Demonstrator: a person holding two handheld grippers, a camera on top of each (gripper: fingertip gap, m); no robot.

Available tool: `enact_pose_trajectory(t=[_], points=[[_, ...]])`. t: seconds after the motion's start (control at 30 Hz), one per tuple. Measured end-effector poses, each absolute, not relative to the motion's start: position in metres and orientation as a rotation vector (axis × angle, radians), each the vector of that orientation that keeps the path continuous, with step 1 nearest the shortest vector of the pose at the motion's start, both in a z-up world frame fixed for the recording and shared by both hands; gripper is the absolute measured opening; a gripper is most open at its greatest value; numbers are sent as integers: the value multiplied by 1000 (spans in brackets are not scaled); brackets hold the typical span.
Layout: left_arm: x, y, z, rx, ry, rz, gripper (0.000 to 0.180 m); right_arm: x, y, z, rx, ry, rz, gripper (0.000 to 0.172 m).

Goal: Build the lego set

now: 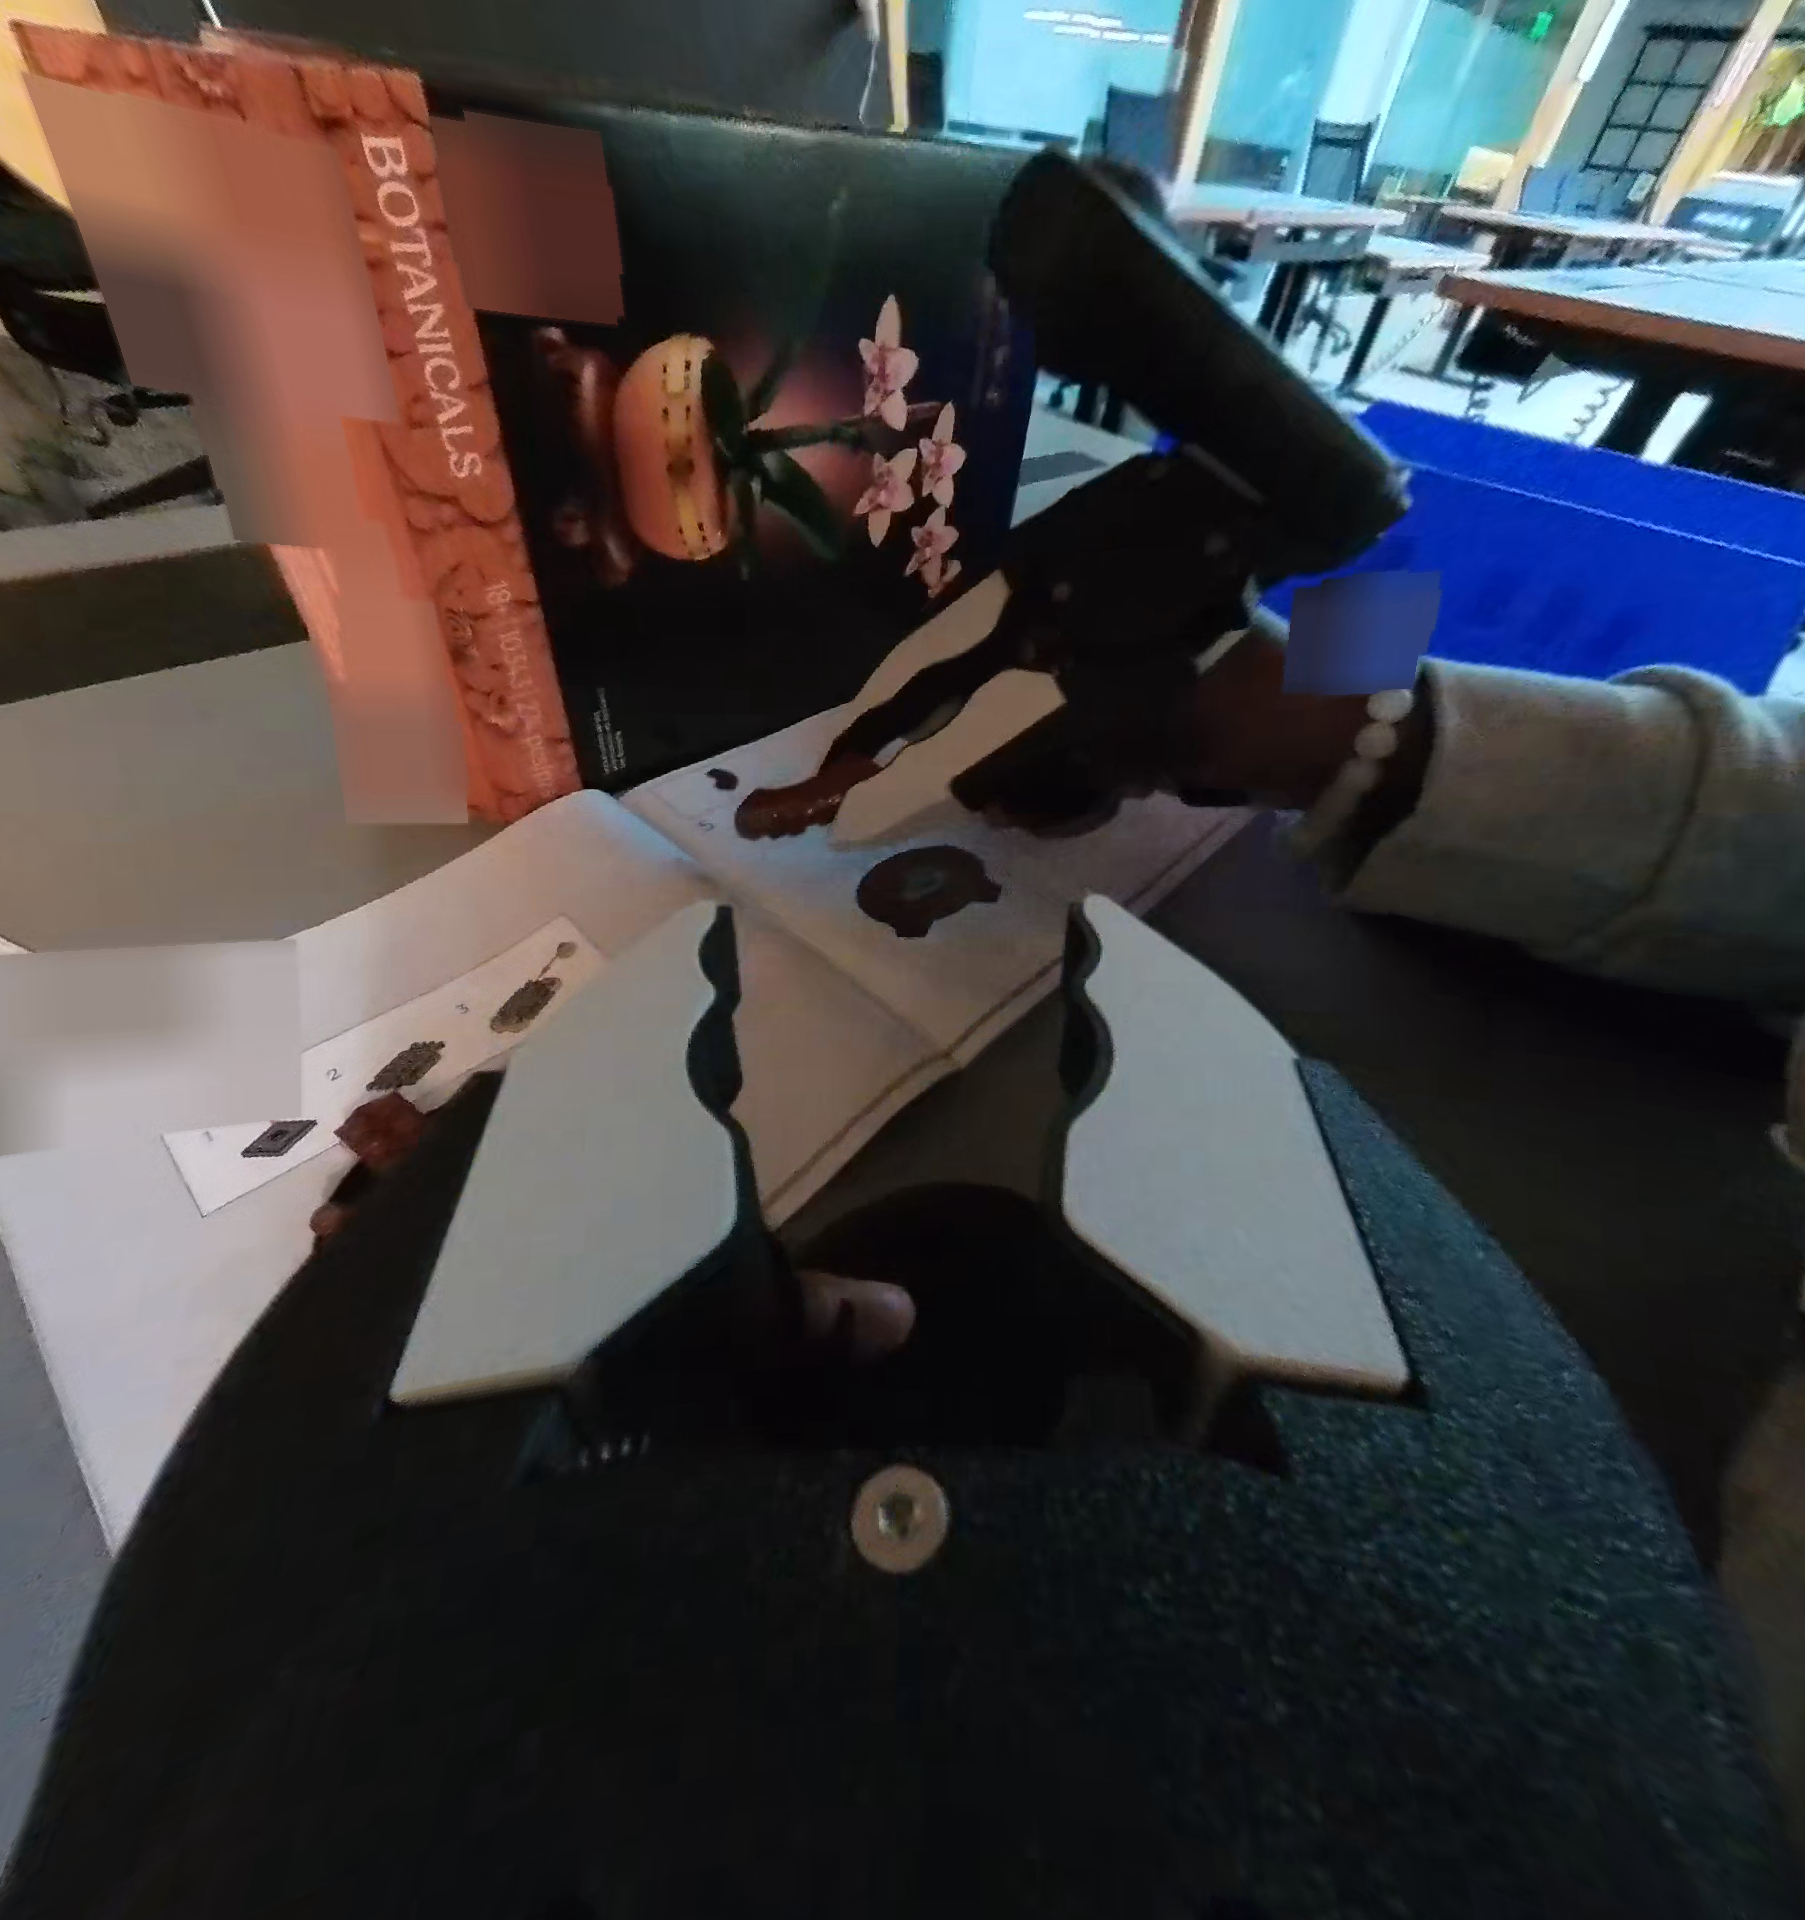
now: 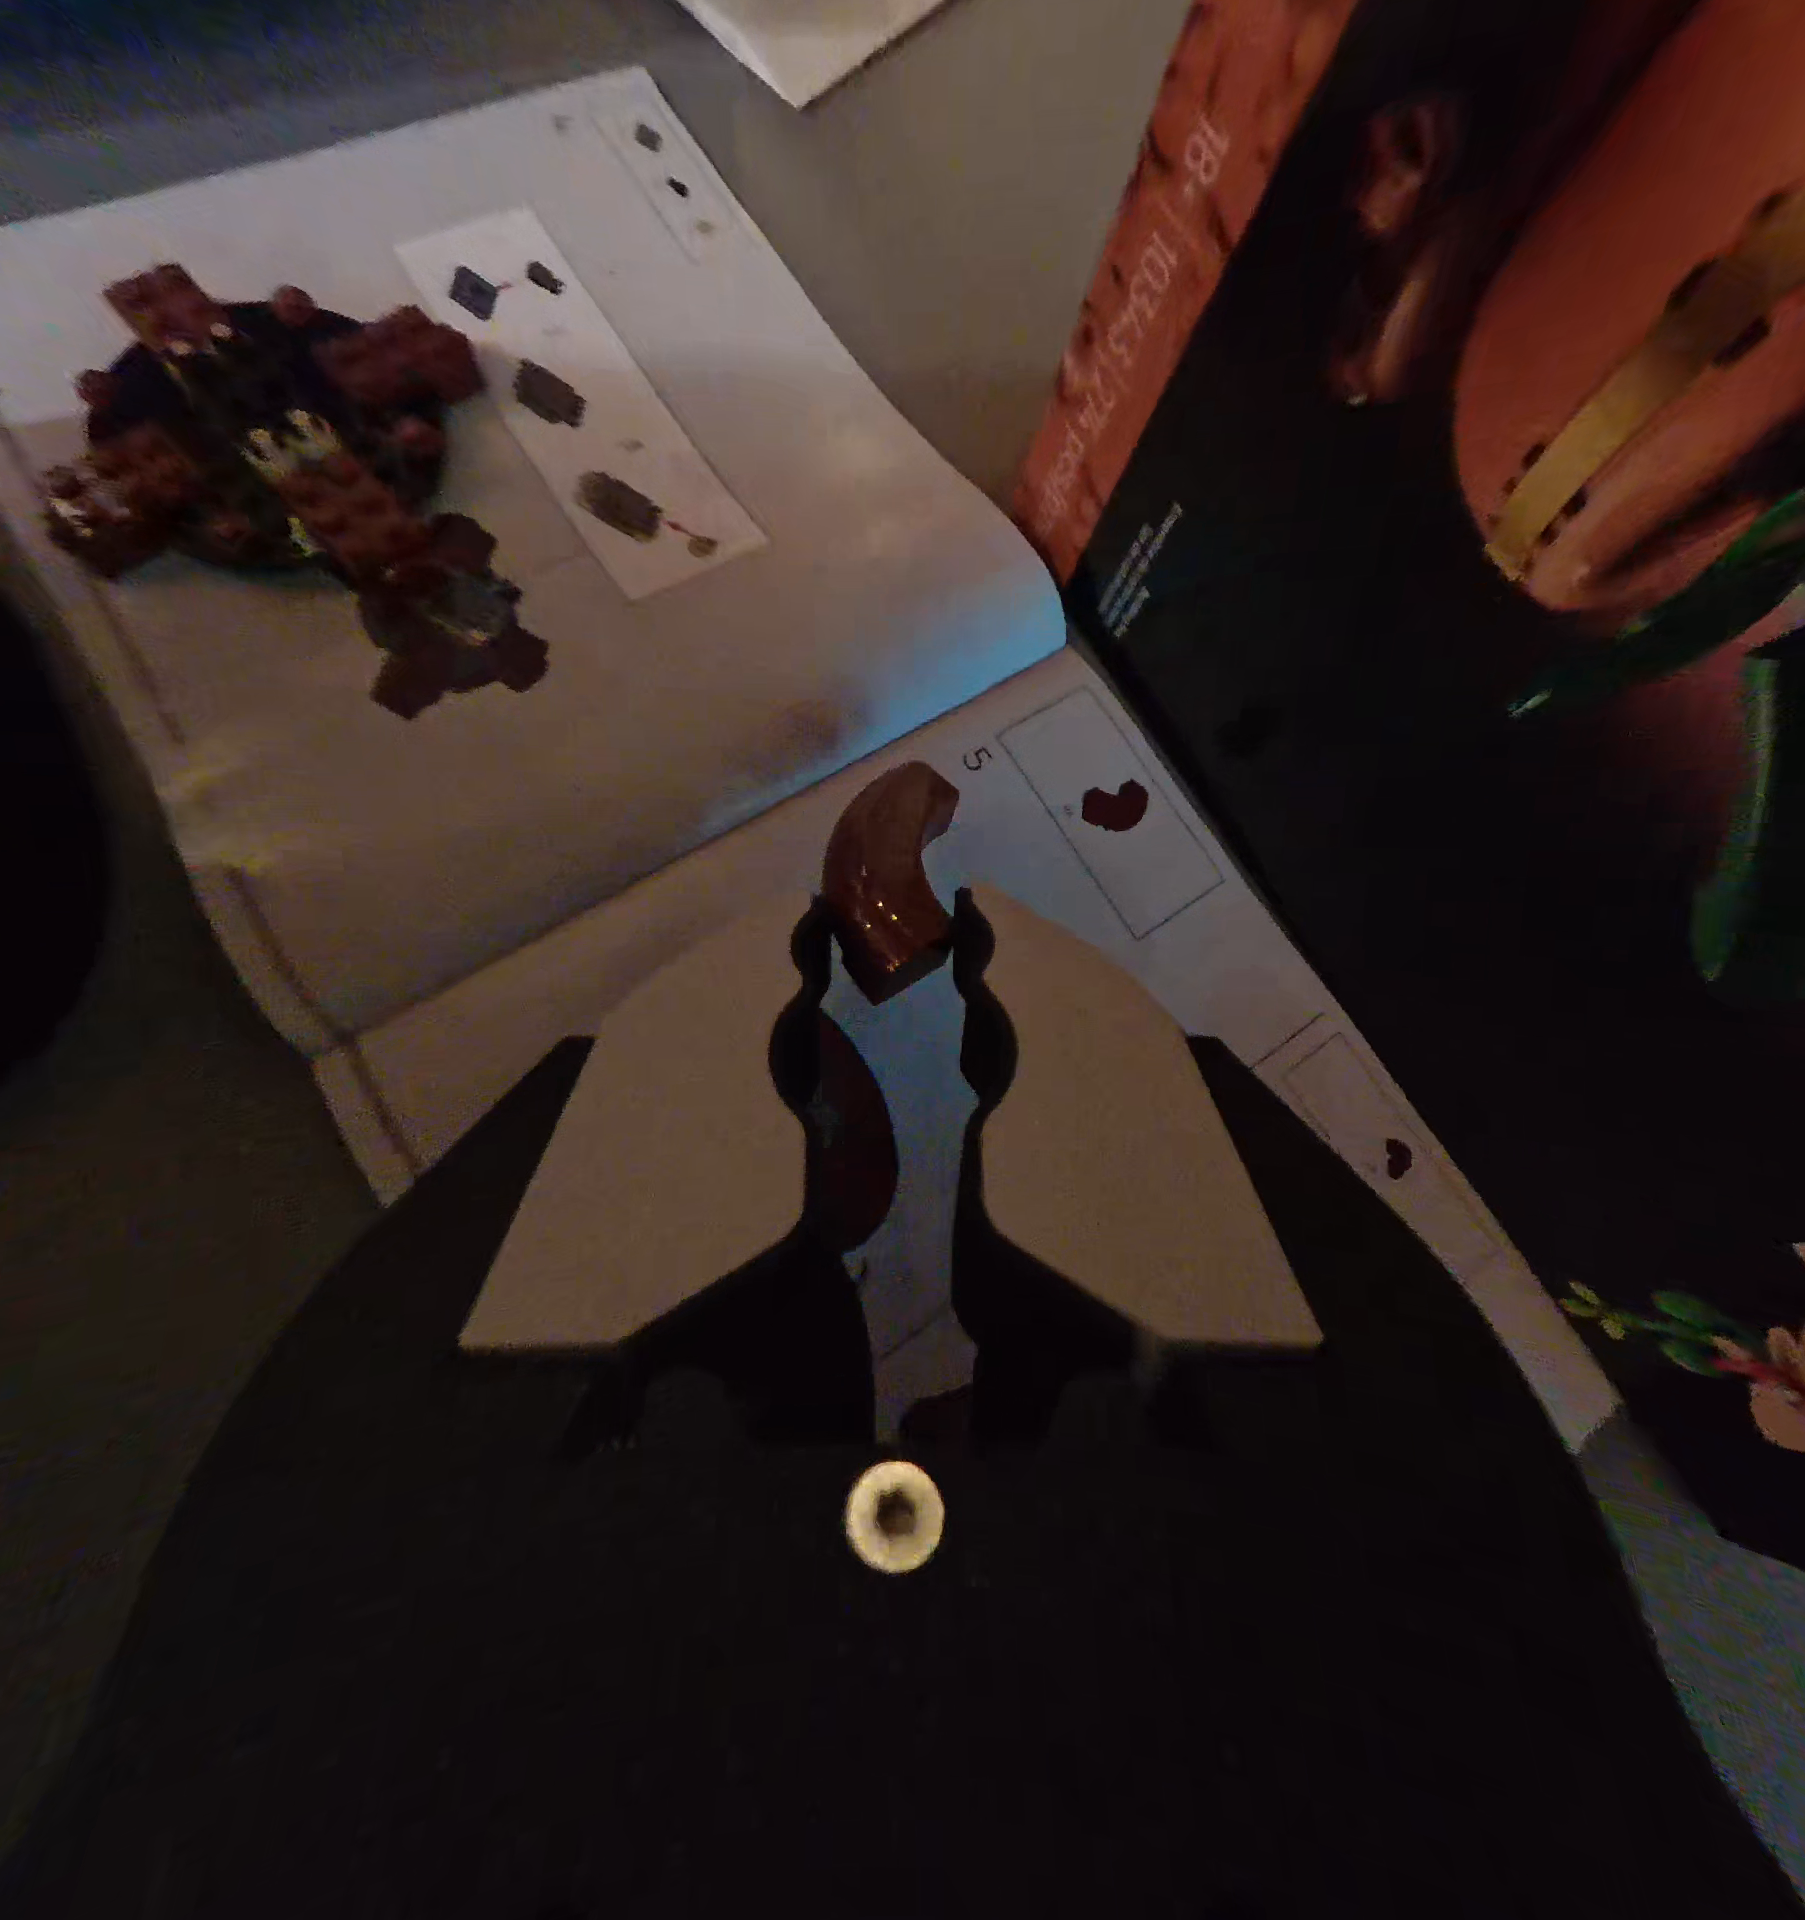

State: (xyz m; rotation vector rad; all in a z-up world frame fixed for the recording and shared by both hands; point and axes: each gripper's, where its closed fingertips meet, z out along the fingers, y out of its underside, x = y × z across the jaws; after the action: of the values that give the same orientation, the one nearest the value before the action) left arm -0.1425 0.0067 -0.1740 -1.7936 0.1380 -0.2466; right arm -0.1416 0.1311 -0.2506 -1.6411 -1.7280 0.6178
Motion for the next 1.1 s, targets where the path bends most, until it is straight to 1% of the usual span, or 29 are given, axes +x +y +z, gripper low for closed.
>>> enact_pose_trajectory(t=[0.1,0.13,0.17,0.23,0.3,0.37,0.43,0.47,0.53,0.57,0.6,0.63,0.67,0.7,0.73,0.77,0.83,0.93,1.1], points=[[-142,5,-171,-1784,135,-259,60,-142,129,-260,-1697,-1740,616,21],[-142,6,-170,-1781,134,-263,61,-142,128,-262,-1715,-1739,619,30],[-142,6,-170,-1780,136,-267,61,-143,126,-265,-1730,-1745,628,44],[-141,8,-171,-1783,144,-274,61,-142,122,-265,-1754,-1749,658,56],[-140,10,-172,-1792,163,-270,61,-139,119,-254,-1757,-1726,705,63],[-139,11,-172,-1792,178,-254,61,-132,114,-226,-1708,-1651,812,64],[-139,13,-170,-1789,185,-240,61,-117,109,-175,-1575,-1504,975,58],[-139,14,-168,-1785,185,-233,61,-103,108,-147,-1490,-1429,1036,50],[-141,16,-165,-1775,174,-225,61,-59,117,-103,-1390,-1327,1016,14],[-140,18,-162,-1758,169,-233,54,-33,127,-88,-1380,-1294,956,7],[-139,19,-157,-1725,172,-249,38,-4,139,-76,-1393,-1263,879,3],[-139,21,-152,-1691,163,-266,29,26,151,-65,-1402,-1240,794,0],[-140,23,-147,-1671,147,-284,17,56,165,-56,-1410,-1219,705,0],[-139,25,-144,-1665,143,-307,11,86,179,-51,-1426,-1215,610,0],[-140,27,-142,-1666,144,-313,2,115,196,-49,-1460,-1217,506,0],[-141,30,-140,-1669,144,-290,0,143,214,-52,-1510,-1226,404,0],[-142,36,-139,-1681,185,-218,0,194,253,-66,-1643,-1241,222,0],[-140,48,-140,-1705,195,-132,0,235,298,-98,-1790,-1357,113,6],[-122,64,-125,-1658,203,-65,2,242,343,-167,-2003,-1693,19,0]])
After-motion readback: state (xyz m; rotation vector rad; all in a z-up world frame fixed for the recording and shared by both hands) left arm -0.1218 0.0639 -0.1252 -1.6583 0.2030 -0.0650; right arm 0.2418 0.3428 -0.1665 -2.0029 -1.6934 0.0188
